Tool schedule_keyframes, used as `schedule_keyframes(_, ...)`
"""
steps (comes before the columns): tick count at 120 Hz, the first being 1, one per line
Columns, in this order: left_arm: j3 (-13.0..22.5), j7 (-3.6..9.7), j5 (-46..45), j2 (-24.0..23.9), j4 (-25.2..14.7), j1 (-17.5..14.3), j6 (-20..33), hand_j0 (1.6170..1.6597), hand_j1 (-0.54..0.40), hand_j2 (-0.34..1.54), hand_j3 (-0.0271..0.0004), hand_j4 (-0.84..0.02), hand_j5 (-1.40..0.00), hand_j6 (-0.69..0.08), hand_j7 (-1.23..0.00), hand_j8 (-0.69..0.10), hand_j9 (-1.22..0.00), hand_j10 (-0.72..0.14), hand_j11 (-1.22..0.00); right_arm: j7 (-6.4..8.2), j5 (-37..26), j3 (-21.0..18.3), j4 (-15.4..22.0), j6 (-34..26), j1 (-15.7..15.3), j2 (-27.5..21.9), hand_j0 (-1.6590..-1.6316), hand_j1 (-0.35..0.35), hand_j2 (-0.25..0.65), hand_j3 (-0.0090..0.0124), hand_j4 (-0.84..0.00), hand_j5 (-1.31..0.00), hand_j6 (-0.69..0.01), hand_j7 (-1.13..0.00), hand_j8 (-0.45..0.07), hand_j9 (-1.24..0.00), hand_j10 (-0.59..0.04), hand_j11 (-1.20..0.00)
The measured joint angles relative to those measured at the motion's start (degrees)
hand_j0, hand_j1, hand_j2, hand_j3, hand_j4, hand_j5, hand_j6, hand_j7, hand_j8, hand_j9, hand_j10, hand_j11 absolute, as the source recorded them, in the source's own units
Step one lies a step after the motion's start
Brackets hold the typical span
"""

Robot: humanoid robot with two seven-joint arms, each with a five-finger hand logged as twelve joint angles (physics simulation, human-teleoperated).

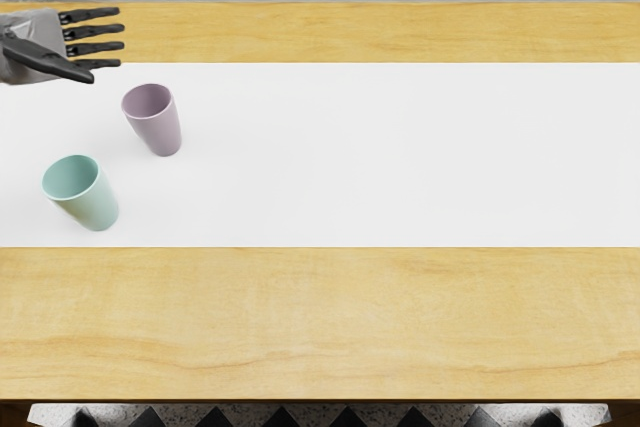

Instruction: Pick up cup and place in cup with left hand

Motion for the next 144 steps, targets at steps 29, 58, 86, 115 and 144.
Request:
schedule_keyframes(29, -0.23, 0.02, 9.66, 0.00, -0.15, -3.38, -0.01, 1.6581, 0.349, 0.00, 0.0000, 0.001, 0.00, 0.001, 0.00, 0.001, 0.00, 0.001, 0.00, 0.02, 0.10, 0.06, 0.01, 0.00, 0.07, 0.00, -1.6581, -0.329, -0.003, 0.0000, -0.017, -0.02, -0.017, -0.02, -0.017, -0.02, -0.017, -0.02)
schedule_keyframes(58, 0.15, -0.08, 32.51, -4.61, -0.13, -5.80, 1.00, 1.6581, 0.349, 0.00, 0.0000, -0.001, 0.00, -0.001, 0.00, -0.001, 0.00, -0.001, 0.00, 0.03, 0.11, 0.06, 0.01, -0.02, 0.08, 0.00, -1.6581, -0.329, -0.003, 0.0000, -0.017, -0.02, -0.017, -0.02, -0.017, -0.02, -0.017, -0.02)
schedule_keyframes(86, 12.31, -0.62, 42.87, -10.26, -0.18, -10.94, 21.89, 1.6581, 0.348, 0.00, 0.0000, -0.003, 0.00, -0.004, 0.00, -0.004, 0.00, -0.003, 0.00, 0.03, 0.10, 0.06, 0.00, -0.02, 0.08, 0.00, -1.6581, -0.329, -0.003, 0.0000, -0.017, -0.02, -0.017, -0.02, -0.017, -0.02, -0.017, -0.02)
schedule_keyframes(115, 25.90, -0.79, 44.03, -16.05, -0.76, -13.37, 37.49, 1.6581, 0.297, 0.01, 0.0000, -0.047, -0.06, -0.048, -0.06, -0.048, -0.06, -0.047, -0.06, 0.05, 0.11, 0.06, 0.01, -0.02, 0.08, 0.00, -1.6581, -0.329, -0.003, 0.0000, -0.017, -0.02, -0.017, -0.02, -0.017, -0.02, -0.017, -0.02)
schedule_keyframes(144, 28.28, -0.84, 43.94, -16.38, -4.64, -13.40, 38.31, 1.6581, 0.212, 0.02, 0.0000, -0.118, -0.15, -0.119, -0.15, -0.119, -0.15, -0.118, -0.15, 0.04, 0.10, 0.06, 0.01, -0.02, 0.08, 0.00, -1.6581, -0.329, -0.003, 0.0000, -0.017, -0.02, -0.017, -0.02, -0.017, -0.02, -0.017, -0.02)
